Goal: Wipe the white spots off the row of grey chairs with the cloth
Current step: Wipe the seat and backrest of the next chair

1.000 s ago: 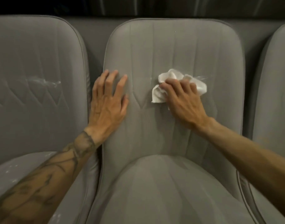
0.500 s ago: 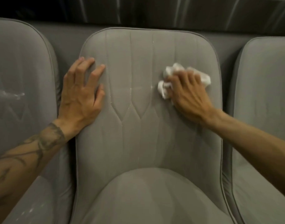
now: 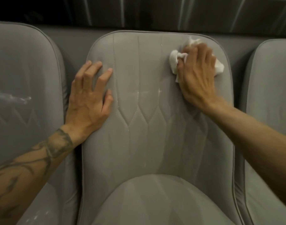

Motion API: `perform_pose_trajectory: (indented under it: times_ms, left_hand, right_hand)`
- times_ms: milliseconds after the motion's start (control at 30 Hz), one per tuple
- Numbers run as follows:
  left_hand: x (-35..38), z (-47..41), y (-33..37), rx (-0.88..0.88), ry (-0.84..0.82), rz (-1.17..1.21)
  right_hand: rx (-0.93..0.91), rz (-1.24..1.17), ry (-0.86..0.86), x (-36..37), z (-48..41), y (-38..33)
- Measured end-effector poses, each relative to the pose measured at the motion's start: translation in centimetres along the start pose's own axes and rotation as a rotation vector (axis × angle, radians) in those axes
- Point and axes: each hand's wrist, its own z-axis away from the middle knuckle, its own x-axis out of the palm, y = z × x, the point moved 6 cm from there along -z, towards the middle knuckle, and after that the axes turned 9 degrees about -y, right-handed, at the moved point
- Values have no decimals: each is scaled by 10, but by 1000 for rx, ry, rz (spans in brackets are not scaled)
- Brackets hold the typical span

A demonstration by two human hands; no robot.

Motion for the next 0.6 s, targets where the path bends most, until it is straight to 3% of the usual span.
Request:
perform_pose_trajectory:
  times_ms: [67, 100, 200, 267, 333, 400, 467, 600]
  left_hand:
    - [0, 0, 1, 3, -1, 6]
    - [0, -1, 1, 7, -2, 6]
    - [0, -1, 1, 5, 1, -2]
    - [0, 0, 1, 1, -3, -1]
    - [1, -1, 0, -1, -5, 0]
    - [1, -1, 1, -5, -10, 1]
    - [1, -1, 0, -10, -22, 5]
    - [2, -1, 1, -14, -30, 7]
  right_hand:
    - [120, 7, -15, 9, 19, -13]
    - [90, 0, -69, 14, 36, -24]
    - [-205, -28, -189, 18, 75, -41]
    - [-315, 36, -201, 9, 52, -29]
    - [-198, 46, -98, 1, 9, -8]
    - [44, -1, 29, -8, -14, 2]
    - [156, -7, 26, 2, 3, -10]
    - [-220, -32, -168, 12, 54, -37]
